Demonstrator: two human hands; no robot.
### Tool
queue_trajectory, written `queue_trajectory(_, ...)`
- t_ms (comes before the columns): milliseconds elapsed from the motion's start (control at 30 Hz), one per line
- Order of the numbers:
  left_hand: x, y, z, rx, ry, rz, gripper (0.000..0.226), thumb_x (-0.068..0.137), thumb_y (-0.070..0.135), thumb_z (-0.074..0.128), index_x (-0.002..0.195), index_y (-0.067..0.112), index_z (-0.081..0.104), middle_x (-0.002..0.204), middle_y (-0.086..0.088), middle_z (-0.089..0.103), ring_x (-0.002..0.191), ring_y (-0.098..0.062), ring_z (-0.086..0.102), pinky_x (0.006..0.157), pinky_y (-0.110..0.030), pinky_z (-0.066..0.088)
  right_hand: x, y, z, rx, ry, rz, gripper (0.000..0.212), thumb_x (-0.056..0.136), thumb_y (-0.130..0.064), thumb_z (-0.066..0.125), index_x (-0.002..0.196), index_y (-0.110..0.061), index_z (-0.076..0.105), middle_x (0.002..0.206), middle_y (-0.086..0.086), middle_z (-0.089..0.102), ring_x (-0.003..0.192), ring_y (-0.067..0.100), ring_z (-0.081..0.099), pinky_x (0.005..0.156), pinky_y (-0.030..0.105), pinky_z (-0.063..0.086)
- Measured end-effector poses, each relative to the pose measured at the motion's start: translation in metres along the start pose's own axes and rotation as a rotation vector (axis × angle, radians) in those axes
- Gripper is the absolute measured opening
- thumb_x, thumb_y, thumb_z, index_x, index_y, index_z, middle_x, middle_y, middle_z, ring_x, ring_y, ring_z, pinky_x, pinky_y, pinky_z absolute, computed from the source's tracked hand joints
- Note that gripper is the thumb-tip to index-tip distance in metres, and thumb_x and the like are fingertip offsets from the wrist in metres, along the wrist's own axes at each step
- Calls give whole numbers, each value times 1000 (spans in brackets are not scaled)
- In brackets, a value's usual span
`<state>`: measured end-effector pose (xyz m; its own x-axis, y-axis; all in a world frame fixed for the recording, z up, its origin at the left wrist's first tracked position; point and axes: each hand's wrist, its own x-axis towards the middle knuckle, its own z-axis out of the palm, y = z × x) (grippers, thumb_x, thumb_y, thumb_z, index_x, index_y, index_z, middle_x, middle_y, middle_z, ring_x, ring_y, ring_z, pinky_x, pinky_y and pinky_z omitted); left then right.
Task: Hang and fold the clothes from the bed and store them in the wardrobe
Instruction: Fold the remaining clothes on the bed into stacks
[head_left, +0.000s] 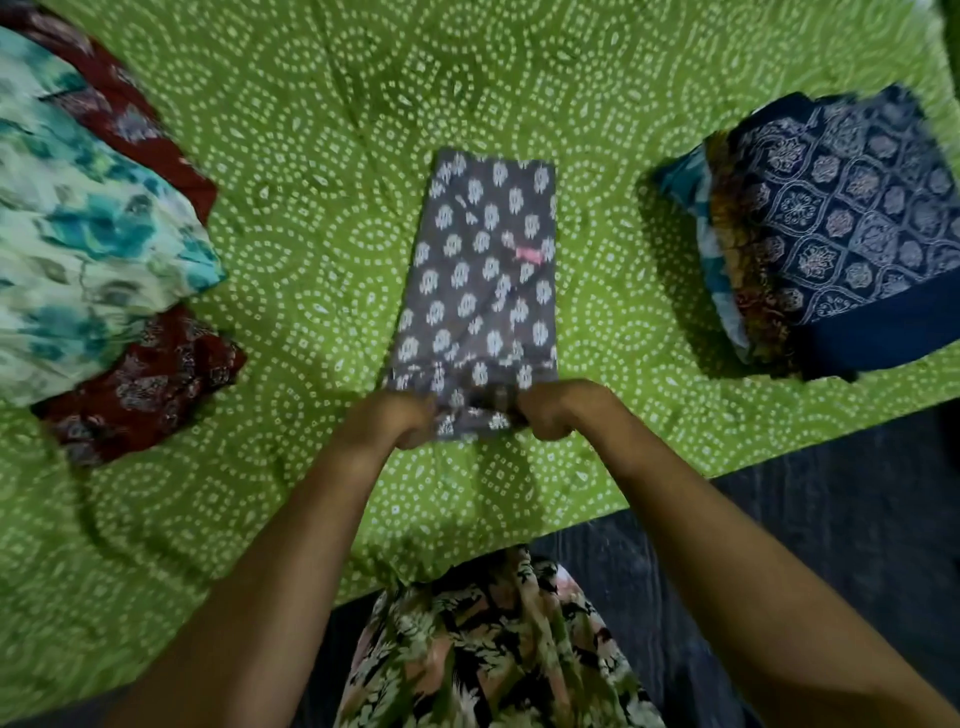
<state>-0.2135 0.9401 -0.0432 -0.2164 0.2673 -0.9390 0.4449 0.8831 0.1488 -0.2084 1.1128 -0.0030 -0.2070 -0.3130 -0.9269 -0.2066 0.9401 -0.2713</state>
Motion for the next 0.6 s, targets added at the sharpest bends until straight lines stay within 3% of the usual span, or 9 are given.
queue_trajectory(33,-8,3,1,-9,-81,-2,45,90,4,43,136,4,43,139,-20,46,120,-32,52,99,-36,44,-8,-2,0,-14,-82,-16,10,93,-4,46,90,-8,55,90,7,54,73,25,56,50,20,39)
queue_trajectory(100,-19,6,2,-52,-163,-16,44,88,4,49,132,1,46,136,-18,49,115,-29,56,93,-34,48,-17,-2,0,-33,-181,-16,9,86,1,54,84,-8,55,68,4,49,51,15,44,33,17,33)
queue_trajectory(167,-30,10,-6,-118,-113,-16,45,87,1,50,132,2,45,133,-19,52,110,-30,59,85,-31,49,-19,3,-4,-16,-157,11,16,82,7,57,89,-8,54,68,4,49,49,13,43,28,16,30)
queue_trajectory(233,-38,12,-21,-205,68,-37,44,89,1,48,132,7,48,130,-18,54,111,-30,58,87,-31,47,-17,12,-12,18,-52,33,18,83,7,56,93,-8,52,84,13,60,58,19,49,30,15,32)
queue_trajectory(333,-38,13,-43,-215,486,-78,43,88,2,46,130,13,51,129,-16,54,117,-30,53,96,-35,42,-3,34,-16,157,188,139,20,84,2,53,102,-2,60,111,21,64,89,27,63,56,23,45)
queue_trajectory(433,-21,11,-46,-176,920,-61,63,84,-2,51,141,16,35,149,-16,30,138,-30,28,115,-40,19,14,47,-6,247,583,308,41,85,-6,50,126,-4,47,125,21,54,114,36,54,88,39,46)
queue_trajectory(500,-7,11,-36,-200,912,9,64,87,3,52,145,17,29,155,-12,16,143,-27,14,117,-38,8,22,44,2,264,758,332,56,86,-7,49,140,-9,33,142,19,38,131,34,38,105,46,35)
queue_trajectory(600,12,7,-1,-119,640,51,67,92,30,53,149,21,19,158,-7,-2,146,-23,-2,116,-36,-4,35,34,18,213,728,195,71,90,-20,51,150,-18,14,158,15,2,145,28,7,116,47,12)
